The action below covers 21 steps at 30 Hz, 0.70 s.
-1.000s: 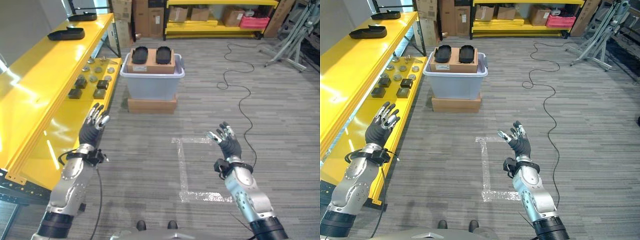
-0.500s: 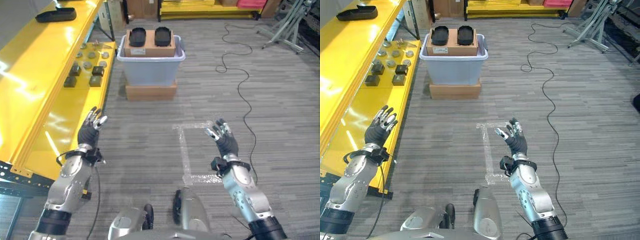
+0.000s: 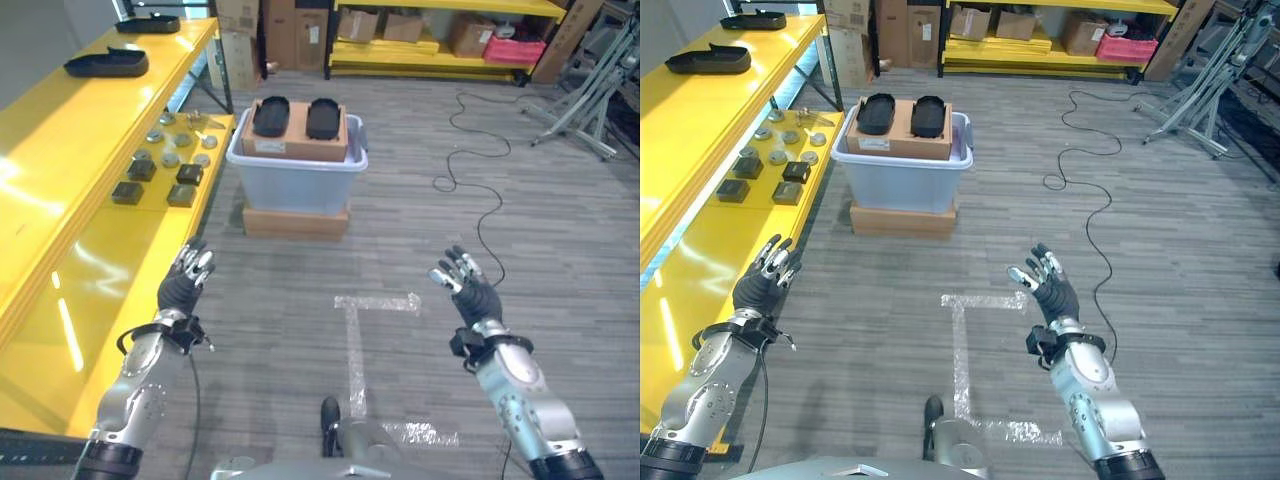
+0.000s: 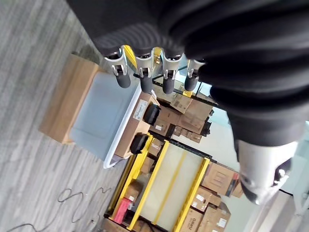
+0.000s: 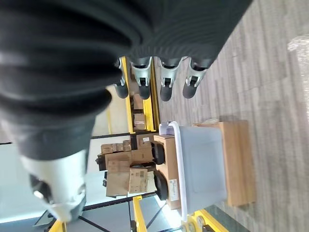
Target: Move parts from the plastic box to the shelf.
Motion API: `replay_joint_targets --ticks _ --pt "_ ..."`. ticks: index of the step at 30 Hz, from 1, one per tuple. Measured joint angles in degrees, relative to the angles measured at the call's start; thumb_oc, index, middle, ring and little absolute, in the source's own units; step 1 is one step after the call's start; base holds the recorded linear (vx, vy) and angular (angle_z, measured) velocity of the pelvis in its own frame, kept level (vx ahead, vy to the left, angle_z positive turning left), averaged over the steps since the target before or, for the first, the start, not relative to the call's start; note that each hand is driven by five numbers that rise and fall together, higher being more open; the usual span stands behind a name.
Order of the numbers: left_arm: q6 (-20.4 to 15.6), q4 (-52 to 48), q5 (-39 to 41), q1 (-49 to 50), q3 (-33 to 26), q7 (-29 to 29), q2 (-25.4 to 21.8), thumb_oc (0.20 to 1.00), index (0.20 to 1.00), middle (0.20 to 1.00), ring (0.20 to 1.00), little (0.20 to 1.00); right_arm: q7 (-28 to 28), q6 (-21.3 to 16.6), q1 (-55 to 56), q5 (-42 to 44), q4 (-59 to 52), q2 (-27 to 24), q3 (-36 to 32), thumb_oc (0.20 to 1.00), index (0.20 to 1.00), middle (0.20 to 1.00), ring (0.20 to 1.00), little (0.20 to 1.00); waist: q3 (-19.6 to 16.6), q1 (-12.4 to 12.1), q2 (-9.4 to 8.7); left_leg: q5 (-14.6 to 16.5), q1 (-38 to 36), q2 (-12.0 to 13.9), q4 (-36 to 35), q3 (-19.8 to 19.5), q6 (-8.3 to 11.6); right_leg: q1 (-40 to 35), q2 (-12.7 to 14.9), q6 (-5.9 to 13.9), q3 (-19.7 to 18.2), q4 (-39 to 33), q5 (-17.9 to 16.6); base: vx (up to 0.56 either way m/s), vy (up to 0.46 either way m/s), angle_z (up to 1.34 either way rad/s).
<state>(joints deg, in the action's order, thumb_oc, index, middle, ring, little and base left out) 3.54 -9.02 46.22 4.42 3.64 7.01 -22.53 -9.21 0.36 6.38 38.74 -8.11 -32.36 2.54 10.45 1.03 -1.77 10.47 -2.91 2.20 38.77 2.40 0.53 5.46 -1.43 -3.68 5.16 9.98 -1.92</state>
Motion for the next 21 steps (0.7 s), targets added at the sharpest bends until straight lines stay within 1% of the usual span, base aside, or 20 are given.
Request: replay_joint_targets --ticks 1,2,3,4,5,7,8,9,10,11,12,13,14,15,16,17,18,19,20,21 --pt "-0.33 0.18 0.12 0.00 0.46 0.08 0.46 1.000 1.000 1.000 1.000 1.000 0.02 -0.13 -0.28 0.30 0.53 0.05 0.27 1.000 1.000 1.000 1.000 1.000 -0.70 -0.62 -0.50 -5.43 4.14 1.42 7.16 0.68 -0.50 -0.56 -0.97 -2.03 -0.23 0.31 1.60 0.26 -0.178 -0.18" --pt "-0.35 0.62 0.35 -0.11 1.08 0.14 0.71 1.000 1.000 1.000 1.000 1.000 0.04 -0.07 0.02 0.38 0.60 0.21 0.31 1.000 1.000 1.000 1.000 1.000 -1.53 -0.64 -1.08 -9.63 8.04 2.48 13.44 0.65 -1.42 -0.87 -1.52 -2.90 -0.21 0.31 2.57 0.31 -0.169 -0.07" --pt "-0.37 0.90 0.44 -0.35 1.69 0.06 0.75 1.000 1.000 1.000 1.000 1.000 0.02 -0.17 0.29 0.34 1.01 0.50 0.35 1.000 1.000 1.000 1.000 1.000 -1.80 -0.37 -2.20 -9.13 15.74 2.09 22.19 -0.51 -1.67 -1.74 -2.32 -5.07 -0.86 0.39 4.38 0.29 -0.137 0.11" --pt "-0.40 0.88 0.44 -0.80 1.71 -0.02 1.04 1.000 1.000 1.000 1.000 1.000 0.00 -0.13 0.34 0.34 1.83 0.60 -0.07 1.000 1.000 1.000 1.000 1.000 -1.45 -0.41 -3.14 -8.08 21.34 0.65 26.31 -0.88 -3.05 -2.07 -2.12 -5.17 -1.07 0.17 4.40 0.19 -0.066 0.02" --pt "-0.40 0.94 0.44 -0.60 1.53 -0.01 1.05 1.000 1.000 1.000 1.000 1.000 -0.04 -0.09 0.11 0.33 2.59 0.68 -0.18 1.000 1.000 1.000 1.000 1.000 -0.74 -0.63 -3.86 -6.93 24.82 -0.43 25.78 -0.58 -3.37 -3.50 -1.64 -4.16 -0.72 -1.17 3.02 0.34 0.014 -0.20" --pt "-0.40 0.94 0.43 0.59 0.89 0.05 0.76 1.000 1.000 1.000 1.000 1.000 -0.01 -0.07 0.40 0.33 2.66 1.09 -0.18 1.000 1.000 1.000 1.000 1.000 -0.51 -0.67 -3.74 -6.23 27.41 -1.30 19.91 0.09 -2.34 -7.81 -1.99 -3.89 -0.57 -4.21 3.02 0.47 0.082 -0.21" --pt "-0.56 0.89 0.44 0.76 0.73 -0.16 0.40 1.000 1.000 1.000 1.000 1.000 -0.03 -0.37 0.97 0.06 2.86 1.85 -0.59 1.000 1.000 1.000 1.000 1.000 -0.25 -0.81 -3.55 -5.11 28.38 -2.00 14.54 2.16 -2.04 -9.94 -1.98 -1.96 0.11 -6.00 5.13 0.32 0.089 0.19" --pt "-1.00 0.89 0.44 0.79 -0.28 -0.69 1.08 1.000 1.000 1.000 1.000 1.000 -0.27 -0.49 2.16 -0.32 2.76 2.49 -1.27 1.000 1.000 1.000 1.000 1.000 -0.01 -0.03 -3.55 -4.83 26.43 -2.95 -2.45 4.78 -1.53 -11.42 -1.71 0.41 0.83 -6.87 7.19 0.51 0.132 0.15" --pt "-1.51 0.72 0.44 0.81 -1.34 -0.99 1.42 1.000 1.000 1.000 1.000 1.000 -0.27 -0.41 2.01 -0.56 2.90 1.63 -1.11 1.000 1.000 1.000 1.000 1.000 0.36 -0.59 -1.74 -6.28 24.71 -4.27 -18.17 5.48 -0.82 -11.58 -2.21 -0.32 1.57 -5.90 7.25 0.54 0.131 0.16" --pt "-1.51 0.84 0.44 1.35 -1.56 -0.82 1.14 1.000 1.000 1.000 1.000 1.000 -0.52 -0.42 1.75 -0.89 3.59 0.81 -0.26 1.000 1.000 1.000 1.000 1.000 0.35 -1.05 0.63 -7.57 25.77 -5.01 -26.69 5.70 -0.03 -13.10 -4.27 0.76 0.62 -7.07 8.20 0.65 0.149 -0.31" --pt "-1.50 0.80 0.44 2.74 -3.23 -0.83 2.04 1.000 1.000 1.000 1.000 1.000 -0.88 0.13 0.56 -0.88 5.31 0.15 0.86 1.000 1.000 1.000 1.000 1.000 1.49 -2.84 2.11 -7.54 24.45 -5.78 -38.67 5.55 0.12 -15.33 -5.36 2.02 -0.18 -7.71 9.21 0.82 0.175 -0.34" --pt "-1.49 0.66 0.44 4.46 -4.61 -0.19 2.64 1.000 1.000 1.000 1.000 1.000 -1.00 0.21 0.66 -0.88 5.57 0.17 0.97 1.000 1.000 1.000 1.000 1.000 1.86 -3.98 2.27 -7.61 23.94 -7.64 -43.24 5.72 -0.41 -18.33 -5.27 3.55 -1.19 -8.51 10.15 1.05 0.288 -0.45" --pt "-2.09 0.70 0.16 6.17 -6.05 0.16 2.11 1.000 1.000 1.000 1.000 1.000 -1.26 -0.37 1.44 -0.88 5.47 0.20 1.45 1.000 1.000 1.000 1.000 1.000 2.12 -5.00 1.64 -7.70 25.40 -9.10 -37.25 5.79 -1.00 -22.76 -4.45 7.44 -1.25 -8.49 14.12 1.15 0.341 -0.33" --pt "-2.50 0.96 -0.32 6.64 -7.49 0.36 2.28 1.000 1.000 1.000 1.000 1.000 -1.24 -0.23 2.08 -0.87 5.59 0.38 1.51 1.000 1.000 1.000 1.000 1.000 2.49 -5.96 0.12 -8.07 23.70 -9.62 -34.28 7.95 -1.81 -24.95 -3.23 5.83 -1.28 -7.30 15.90 0.79 0.275 -0.31" --pt "-3.79 0.90 -0.33 6.97 -8.09 0.46 2.13 1.000 1.000 1.000 1.000 1.000 -1.35 -0.22 1.97 -0.87 5.59 0.40 1.44 1.000 1.000 1.000 1.000 1.000 1.74 -6.12 -0.06 -9.29 21.30 -9.14 -31.35 10.65 -4.32 -26.21 -3.06 6.52 -0.68 -3.83 16.43 0.75 0.231 -0.44" --pt "-5.08 0.28 -0.37 6.77 -8.12 0.67 1.88 1.000 1.000 1.000 1.000 1.000 -2.03 -0.44 1.79 -0.86 5.46 0.45 1.65 1.000 1.000 1.000 1.000 1.000 0.71 -6.90 0.33 -8.79 17.53 -8.29 -31.88 9.49 -5.18 -25.10 -3.16 7.54 0.88 2.08 17.13 0.55 0.175 -0.59" --pt "-5.63 -0.63 -0.38 6.92 -8.20 1.12 1.31 1.000 1.000 1.000 1.000 1.000 -2.21 -0.46 1.76 -0.82 5.13 0.53 1.98 1.000 1.000 1.000 1.000 1.000 -0.13 -7.94 0.69 -7.43 14.16 -7.65 -32.36 8.37 -5.86 -25.30 -3.24 8.23 1.66 4.54 17.54 0.58 0.212 -0.47" --pt "-5.87 -0.76 -0.45 5.68 -8.38 1.44 0.53 1.000 1.000 1.000 1.000 1.000 -2.41 -0.66 1.37 -0.84 5.11 1.56 1.89 1.000 1.000 1.000 1.000 1.000 0.08 -8.01 -0.04 -9.82 13.68 -8.28 -31.75 8.62 -8.85 -25.23 -2.31 8.73 3.80 7.71 18.05 0.39 0.214 -0.29" --pt "-5.87 -0.73 -1.56 3.25 -8.67 1.54 0.49 1.000 1.000 1.000 1.000 1.000 -2.90 -0.55 1.41 -0.87 4.40 3.66 2.02 1.000 1.000 1.000 1.000 1.000 -0.21 -8.37 -2.26 -12.28 12.25 -9.97 -30.48 8.61 -11.75 -22.38 0.93 8.84 7.71 17.69 17.48 0.38 0.236 -0.02" --pt "-5.87 -0.68 -2.11 2.08 -8.50 1.47 0.35 1.000 1.000 1.000 1.000 1.000 -3.09 -0.61 1.35 -0.95 3.70 5.02 2.03 1.000 1.000 1.000 1.000 1.000 -0.53 -8.41 -3.29 -14.58 10.94 -10.95 -30.16 8.24 -12.18 -20.64 3.72 8.76 9.26 24.57 17.11 0.32 0.211 -0.04"
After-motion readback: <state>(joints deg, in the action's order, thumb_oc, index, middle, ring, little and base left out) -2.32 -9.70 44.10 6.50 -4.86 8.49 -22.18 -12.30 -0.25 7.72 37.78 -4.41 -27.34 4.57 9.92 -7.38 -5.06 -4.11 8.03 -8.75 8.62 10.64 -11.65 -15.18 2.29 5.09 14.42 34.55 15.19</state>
